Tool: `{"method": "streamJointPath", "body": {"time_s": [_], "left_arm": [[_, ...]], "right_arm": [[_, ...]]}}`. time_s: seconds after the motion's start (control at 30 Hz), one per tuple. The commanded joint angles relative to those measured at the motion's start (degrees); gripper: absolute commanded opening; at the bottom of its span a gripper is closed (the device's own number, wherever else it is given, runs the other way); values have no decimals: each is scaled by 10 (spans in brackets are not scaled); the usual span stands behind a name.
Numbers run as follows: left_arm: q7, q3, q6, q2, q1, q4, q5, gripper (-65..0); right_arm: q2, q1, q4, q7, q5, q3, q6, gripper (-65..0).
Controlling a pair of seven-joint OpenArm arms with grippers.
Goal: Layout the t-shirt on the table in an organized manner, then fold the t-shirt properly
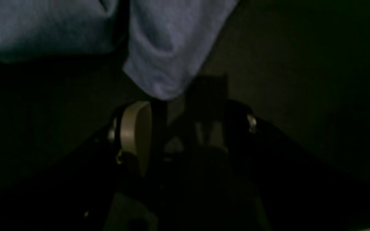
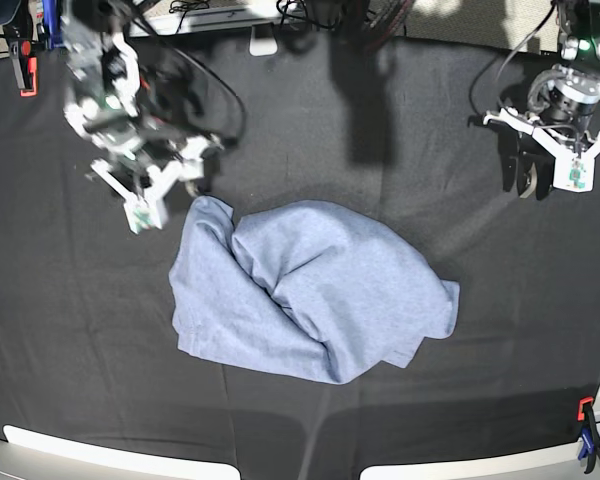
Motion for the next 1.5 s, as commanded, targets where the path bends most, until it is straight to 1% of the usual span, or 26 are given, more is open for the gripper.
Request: {"method": "streamJointPath", "body": {"time_s": [0.0, 0.07, 0.17, 0.23, 0.3, 0.33, 0.4, 0.5, 0.57, 0.6, 0.67, 0.77, 0.9, 1.03, 1.07, 1.1, 1.2, 1.23, 1.33, 1.37, 1.4, 1.47], "left_arm": [[-13, -3, 1, -5, 0, 10, -3, -518], [-14, -3, 1, -5, 0, 10, -3, -518], [-14, -3, 1, -5, 0, 10, -3, -518], [-14, -3, 1, -5, 0, 10, -3, -518], [-14, -3, 1, -5, 0, 10, -3, -518], [-14, -3, 1, -5, 0, 10, -3, -518], [-14, -3, 1, -5, 0, 10, -3, -518], [-14, -3, 1, -5, 0, 10, -3, -518], [-14, -3, 1, -5, 0, 10, -3, -518], [-14, -3, 1, -5, 0, 10, -3, -518], [-16, -3, 1, -5, 0, 10, -3, -518], [-17, -3, 1, -5, 0, 10, -3, -518], [-18, -3, 1, -5, 0, 10, -3, -518], [-18, -3, 1, -5, 0, 10, -3, -518], [-18, -3, 1, -4, 0, 10, -3, -518], [-18, -3, 1, -2, 0, 10, -3, -518], [-18, -3, 1, -2, 0, 10, -3, -518], [-18, -3, 1, -2, 0, 10, -3, -518], [-18, -3, 1, -2, 0, 10, -3, -518], [-18, -3, 1, -2, 0, 10, -3, -518], [-18, -3, 1, -2, 0, 10, -3, -518], [-18, -3, 1, -2, 0, 10, -3, -518]], "right_arm": [[0, 15, 4, 0, -1, 3, -2, -299], [-9, 31, -9, -19, -6, 3, -1, -299], [-20, 58, -29, -21, -29, 2, -2, -299], [-23, 74, -36, -22, -29, 2, -2, -300], [-28, 85, -42, -25, -29, 2, -1, -320], [-28, 88, -44, -25, -30, 2, -1, -343], [-27, 92, -45, -21, -34, 2, -1, -410], [-28, 94, -45, -4, -60, 2, -1, -538], [-28, 94, -44, -5, -74, 2, -1, -629], [-27, 94, -44, -7, -80, 2, -1, -650], [-27, 94, -33, -17, -111, 2, -1, -650], [-24, 94, 18, -33, -158, 3, -1, -650], [-3, 92, 94, -73, -164, 5, -1, -650], [10, 77, 134, -74, -178, 43, -1, -650], [13, 73, 140, -75, -174, 59, -1, -650], [15, 69, 141, -75, -156, 75, -1, -650], [15, 54, 132, -72, -64, 113, 2, -650], [15, 51, 125, -70, -38, 119, 9, -618], [12, 52, 83, -71, 9, 117, 51, -403], [11, 53, 65, -65, 19, 113, 66, -351], [10, 54, 45, -57, 25, 108, 74, -319], [10, 59, 9, -35, 35, 90, 75, -305]]}}
